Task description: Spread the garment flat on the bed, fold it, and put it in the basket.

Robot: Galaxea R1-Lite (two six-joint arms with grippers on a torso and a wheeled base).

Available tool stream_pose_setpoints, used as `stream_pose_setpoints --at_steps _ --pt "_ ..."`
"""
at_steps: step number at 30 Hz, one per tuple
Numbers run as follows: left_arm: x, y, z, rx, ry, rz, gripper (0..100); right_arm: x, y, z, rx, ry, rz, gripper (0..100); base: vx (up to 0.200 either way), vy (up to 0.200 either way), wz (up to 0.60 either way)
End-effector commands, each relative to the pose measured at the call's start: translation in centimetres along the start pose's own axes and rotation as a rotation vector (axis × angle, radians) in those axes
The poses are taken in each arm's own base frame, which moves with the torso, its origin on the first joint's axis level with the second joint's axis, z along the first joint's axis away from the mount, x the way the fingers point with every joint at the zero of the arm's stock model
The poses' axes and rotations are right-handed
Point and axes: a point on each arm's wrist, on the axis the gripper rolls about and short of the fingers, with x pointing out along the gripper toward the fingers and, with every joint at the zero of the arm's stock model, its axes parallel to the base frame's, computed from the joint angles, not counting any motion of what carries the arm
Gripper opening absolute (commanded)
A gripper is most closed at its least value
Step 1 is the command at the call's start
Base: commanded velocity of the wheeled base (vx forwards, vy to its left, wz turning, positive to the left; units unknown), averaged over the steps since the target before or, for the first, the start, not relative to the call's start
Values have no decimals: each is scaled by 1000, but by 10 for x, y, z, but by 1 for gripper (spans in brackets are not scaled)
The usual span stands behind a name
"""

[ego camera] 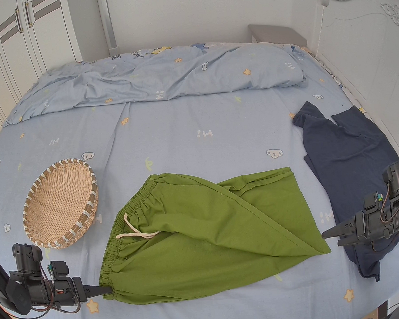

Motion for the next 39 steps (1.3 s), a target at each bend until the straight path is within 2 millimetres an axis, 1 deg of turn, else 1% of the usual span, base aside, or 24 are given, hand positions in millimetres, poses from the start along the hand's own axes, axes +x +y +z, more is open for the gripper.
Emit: stream_pose_setpoints --at_steps 1,5,10,17,25,31,39 --pt "0 0 -1 -5 4 0 0 4 -4 -5 13 26 -3 100 0 0 0" --pt "0 0 -1 -5 4 0 0 18 -16 -1 44 60 -14 100 0 0 0" --pt "0 0 -1 -5 4 0 0 26 -21 1 47 67 -14 100 0 0 0" --pt "0 1 0 -5 3 2 0 33 -22 4 50 78 -1 100 0 0 0" --pt "2 2 0 -13 9 5 0 34 -20 6 45 80 34 100 0 0 0" --pt "2 2 0 -13 9 5 0 43 -20 9 38 98 41 100 0 0 0" --pt "3 3 0 -17 12 5 0 45 -19 12 46 87 51 100 0 0 0"
